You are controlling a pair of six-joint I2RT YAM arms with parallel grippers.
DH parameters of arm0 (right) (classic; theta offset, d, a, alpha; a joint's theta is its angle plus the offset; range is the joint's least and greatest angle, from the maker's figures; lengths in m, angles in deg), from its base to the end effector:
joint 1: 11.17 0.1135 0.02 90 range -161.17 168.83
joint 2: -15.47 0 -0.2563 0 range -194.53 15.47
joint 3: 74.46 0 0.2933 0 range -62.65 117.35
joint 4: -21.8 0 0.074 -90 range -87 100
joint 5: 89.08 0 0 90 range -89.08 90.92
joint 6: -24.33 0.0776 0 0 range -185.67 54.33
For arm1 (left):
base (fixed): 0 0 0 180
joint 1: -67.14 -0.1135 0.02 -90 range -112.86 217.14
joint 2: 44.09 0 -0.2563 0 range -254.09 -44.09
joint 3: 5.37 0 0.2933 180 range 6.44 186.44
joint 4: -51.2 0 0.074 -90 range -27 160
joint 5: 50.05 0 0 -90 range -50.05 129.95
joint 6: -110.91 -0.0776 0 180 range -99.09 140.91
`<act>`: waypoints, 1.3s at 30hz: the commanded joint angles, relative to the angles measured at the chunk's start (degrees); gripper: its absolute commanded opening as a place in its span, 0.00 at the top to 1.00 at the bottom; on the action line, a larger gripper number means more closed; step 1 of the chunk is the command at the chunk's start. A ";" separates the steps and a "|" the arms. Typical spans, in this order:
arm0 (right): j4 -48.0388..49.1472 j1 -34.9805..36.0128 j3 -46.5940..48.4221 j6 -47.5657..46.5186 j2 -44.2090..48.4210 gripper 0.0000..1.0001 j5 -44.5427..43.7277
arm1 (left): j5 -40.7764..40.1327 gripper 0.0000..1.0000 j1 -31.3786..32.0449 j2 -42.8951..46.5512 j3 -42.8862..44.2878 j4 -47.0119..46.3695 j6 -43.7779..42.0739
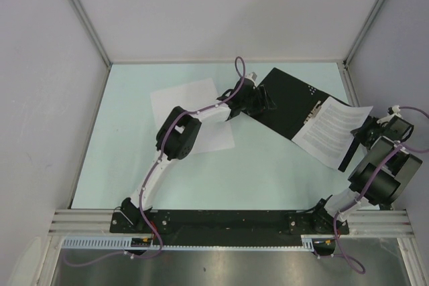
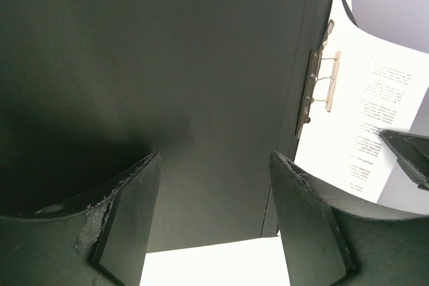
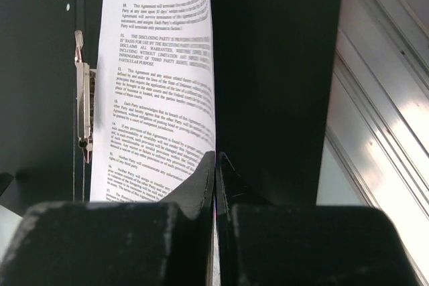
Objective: Put the files into the folder
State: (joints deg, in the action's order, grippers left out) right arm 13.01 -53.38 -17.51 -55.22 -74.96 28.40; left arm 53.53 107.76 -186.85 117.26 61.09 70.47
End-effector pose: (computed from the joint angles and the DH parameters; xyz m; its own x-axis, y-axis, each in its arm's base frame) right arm 0.2998 -0.2236 0.1119 -0.4277 0.6052 -0.6714 0.4278 0.7899 0.4394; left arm 0.4654 -0.4232 0.0929 -0.8454 -0.2495 -0.4722 0.2216 0.6406 -0.7352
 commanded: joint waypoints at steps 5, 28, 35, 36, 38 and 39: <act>5.61 2.66 3.11 -3.77 -1.59 1.00 0.38 | -0.23 0.29 -0.37 -0.59 2.55 1.39 -0.17; -2.65 4.95 8.73 -3.52 -3.35 1.00 1.78 | -0.05 0.29 -0.37 0.20 2.38 0.95 -0.61; -2.65 5.56 8.73 -4.22 -3.35 1.00 1.96 | 0.21 0.29 -0.37 0.03 2.29 0.95 -0.61; -2.65 5.65 8.73 -4.57 -3.52 1.00 1.87 | 0.13 0.29 -0.28 0.02 2.38 0.86 -0.61; -2.65 5.83 8.73 -4.66 -3.87 1.00 1.43 | 0.30 0.28 -0.37 -0.06 2.38 0.86 -0.61; -2.65 5.92 8.73 -4.48 -3.87 0.99 1.08 | 0.48 0.27 -0.37 -0.06 2.46 0.86 -0.69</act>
State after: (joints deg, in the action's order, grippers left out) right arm 10.23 -47.96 -10.56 -59.70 -78.15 29.41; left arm 53.62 107.63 -186.94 117.46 61.88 69.99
